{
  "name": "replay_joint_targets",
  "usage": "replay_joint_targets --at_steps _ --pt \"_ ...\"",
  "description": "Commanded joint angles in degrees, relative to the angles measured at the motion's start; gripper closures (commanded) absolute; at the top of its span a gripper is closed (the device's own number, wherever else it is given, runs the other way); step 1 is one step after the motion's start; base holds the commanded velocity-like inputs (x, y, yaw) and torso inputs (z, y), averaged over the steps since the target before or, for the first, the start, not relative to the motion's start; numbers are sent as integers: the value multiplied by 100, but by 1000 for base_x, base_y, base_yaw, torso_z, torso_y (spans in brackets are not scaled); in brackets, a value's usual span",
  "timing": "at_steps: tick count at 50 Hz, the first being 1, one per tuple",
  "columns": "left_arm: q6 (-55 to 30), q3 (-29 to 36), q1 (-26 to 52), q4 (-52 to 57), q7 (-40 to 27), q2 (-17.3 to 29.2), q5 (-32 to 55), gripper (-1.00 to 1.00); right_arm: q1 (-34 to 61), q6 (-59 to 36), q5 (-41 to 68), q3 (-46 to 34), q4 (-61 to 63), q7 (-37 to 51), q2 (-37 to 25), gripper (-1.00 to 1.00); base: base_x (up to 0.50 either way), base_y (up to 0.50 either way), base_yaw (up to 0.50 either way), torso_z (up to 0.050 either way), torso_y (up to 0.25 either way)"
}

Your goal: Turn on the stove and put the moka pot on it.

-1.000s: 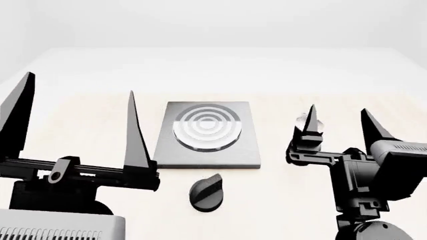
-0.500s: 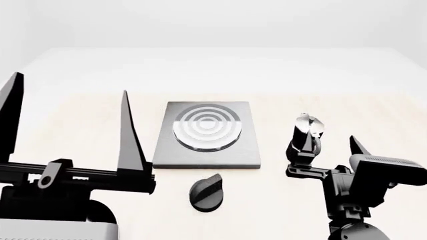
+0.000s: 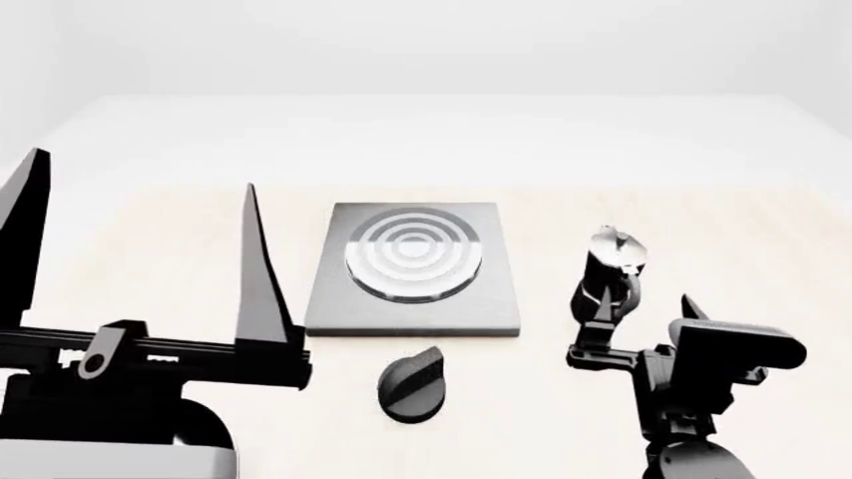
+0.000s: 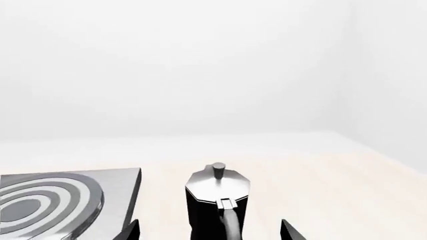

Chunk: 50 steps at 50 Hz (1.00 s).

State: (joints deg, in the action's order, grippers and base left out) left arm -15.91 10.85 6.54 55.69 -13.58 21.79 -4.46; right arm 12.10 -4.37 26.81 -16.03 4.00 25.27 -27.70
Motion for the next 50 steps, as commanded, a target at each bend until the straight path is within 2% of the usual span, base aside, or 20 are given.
replay_joint_targets --at_steps 1,15,18,25,31,34,39,40,41,50 --pt "4 39 5 -20 -14 0 -6 -100 119 96 -97 -79 -517 -169 42 -100 0 0 0 0 0" --pt "100 10 -97 -67 -59 16 51 -100 457 430 -393 -216 -1482 -329 272 -100 0 0 0 0 0" --pt "121 4 -116 -81 -65 22 65 -100 580 167 -359 -227 -1366 -259 238 -100 0 0 0 0 0" --pt "149 -14 -127 -106 -65 35 89 -100 751 221 -405 -261 -1661 -307 329 -100 0 0 0 0 0" --pt "175 12 -127 -120 -80 23 79 -100 945 556 -507 -282 -2321 -431 510 -100 0 0 0 0 0" --pt "156 23 -131 -107 -82 24 66 -100 1057 234 -442 -278 -2105 -359 445 -100 0 0 0 0 0" --pt "185 -1 -163 -105 -94 28 88 -100 1193 335 -495 -293 -2460 -399 530 -100 0 0 0 0 0" --pt "181 -1 -161 -104 -92 30 88 -100 1205 598 -553 -300 -2787 -472 612 -100 0 0 0 0 0" --pt "182 -2 -160 -104 -90 33 91 -100 1244 363 -497 -293 -2576 -423 552 -100 0 0 0 0 0" --pt "221 -43 -201 -95 -104 51 118 -100 1427 428 -528 -283 -2959 -443 623 -100 0 0 0 0 0"
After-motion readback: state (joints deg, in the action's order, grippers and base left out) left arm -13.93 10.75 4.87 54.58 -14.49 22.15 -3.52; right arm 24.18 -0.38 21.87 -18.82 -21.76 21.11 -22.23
